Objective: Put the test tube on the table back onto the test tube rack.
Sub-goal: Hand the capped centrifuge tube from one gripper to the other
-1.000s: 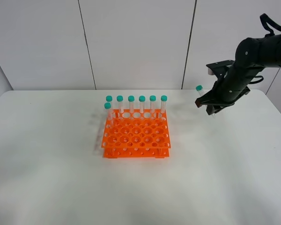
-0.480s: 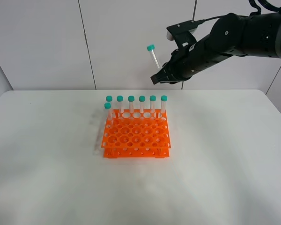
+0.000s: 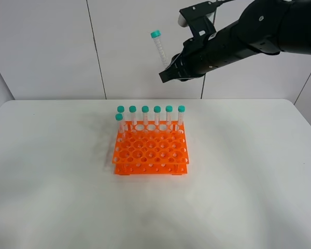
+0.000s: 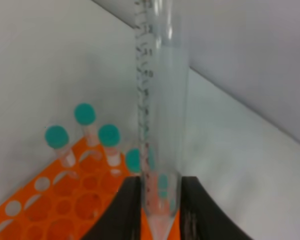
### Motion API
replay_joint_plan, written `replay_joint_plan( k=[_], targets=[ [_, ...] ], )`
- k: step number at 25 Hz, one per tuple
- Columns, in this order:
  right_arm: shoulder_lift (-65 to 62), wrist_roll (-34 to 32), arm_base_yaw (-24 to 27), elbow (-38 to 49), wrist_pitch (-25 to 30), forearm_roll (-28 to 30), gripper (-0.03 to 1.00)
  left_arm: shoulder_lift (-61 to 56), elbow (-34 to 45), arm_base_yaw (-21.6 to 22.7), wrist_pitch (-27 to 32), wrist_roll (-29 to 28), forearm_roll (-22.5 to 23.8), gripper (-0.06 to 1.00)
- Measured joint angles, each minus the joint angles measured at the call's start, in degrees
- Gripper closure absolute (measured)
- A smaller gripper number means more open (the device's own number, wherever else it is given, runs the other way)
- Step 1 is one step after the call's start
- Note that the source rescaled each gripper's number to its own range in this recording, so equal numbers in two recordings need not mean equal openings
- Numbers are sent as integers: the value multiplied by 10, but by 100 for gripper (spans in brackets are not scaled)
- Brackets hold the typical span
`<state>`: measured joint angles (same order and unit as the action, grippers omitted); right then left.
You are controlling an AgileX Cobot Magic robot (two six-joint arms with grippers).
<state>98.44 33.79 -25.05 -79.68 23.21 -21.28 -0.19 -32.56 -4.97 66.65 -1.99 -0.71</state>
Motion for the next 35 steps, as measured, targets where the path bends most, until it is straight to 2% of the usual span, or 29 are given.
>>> replay_joint_plan(
  k=[5, 12, 16, 21, 25, 30, 35],
  targets=[
    [-1, -2, -63, 0, -54, 46, 97, 0, 0, 0, 0, 0, 0, -6],
    [-1, -2, -136, 3, -178, 50, 97, 0, 0, 0, 0, 0, 0, -6],
    [-1, -2, -167, 41, -250, 48, 97, 0, 0, 0, 0, 0, 0, -6],
    [-1, -19, -175, 120, -346, 48, 97, 0, 0, 0, 0, 0, 0, -6],
    [-9, -53, -175, 180, -398, 56, 97, 0, 0, 0, 0, 0, 0, -6],
    [-31, -119, -175, 249, -450, 112, 97, 0, 0, 0, 0, 0, 0, -6],
    [-40, -195, -175, 289, -468, 183, 97, 0, 0, 0, 0, 0, 0, -6]
  ],
)
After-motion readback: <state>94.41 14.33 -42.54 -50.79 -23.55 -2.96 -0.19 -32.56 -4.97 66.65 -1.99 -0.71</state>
